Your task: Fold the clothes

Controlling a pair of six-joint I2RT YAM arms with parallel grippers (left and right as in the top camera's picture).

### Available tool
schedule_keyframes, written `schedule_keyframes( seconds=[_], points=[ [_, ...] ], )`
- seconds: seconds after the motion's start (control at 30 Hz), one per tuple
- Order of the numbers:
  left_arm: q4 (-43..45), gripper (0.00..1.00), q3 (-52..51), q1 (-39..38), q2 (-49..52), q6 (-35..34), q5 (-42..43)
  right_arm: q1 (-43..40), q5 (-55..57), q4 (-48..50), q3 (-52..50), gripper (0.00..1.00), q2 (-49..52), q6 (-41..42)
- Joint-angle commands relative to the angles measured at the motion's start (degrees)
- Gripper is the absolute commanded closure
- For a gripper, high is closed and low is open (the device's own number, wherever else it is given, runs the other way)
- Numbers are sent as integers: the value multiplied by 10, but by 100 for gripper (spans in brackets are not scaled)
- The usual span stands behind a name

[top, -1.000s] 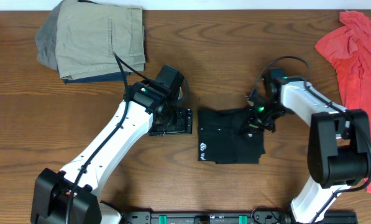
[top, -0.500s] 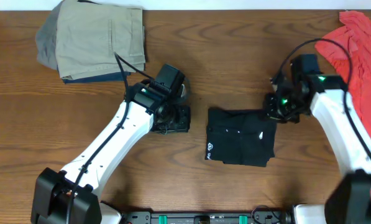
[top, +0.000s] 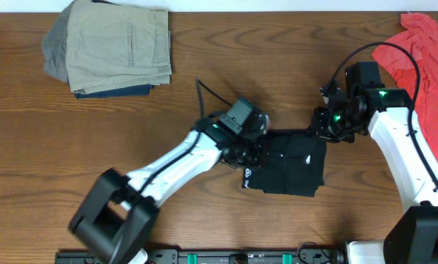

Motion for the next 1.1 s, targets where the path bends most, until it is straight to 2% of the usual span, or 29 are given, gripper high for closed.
schedule_keyframes(
  seconds=[0.0,0.27,0.5,0.6,0.77,1.07],
  points=[
    [3,94,-7,-4,50,-16,27,-1,1,-3,1,92,5,-6],
    [0,94,-7,-4,119,6,27,-1,1,-3,0,92,5,-6],
    [-10,94,-2,-2,42,8,32,-1,1,-3,0,92,5,-6],
    [-10,94,-2,-1,-14,8,-7,0,1,-2,-8,92,5,-6],
    [-7,93,-2,-1,-70,8,-129,-1,3,8,-34,93,10,-6],
    [63,93,-2,3,-9,14,-139,0,1,76,-128,92,12,24]
  ],
)
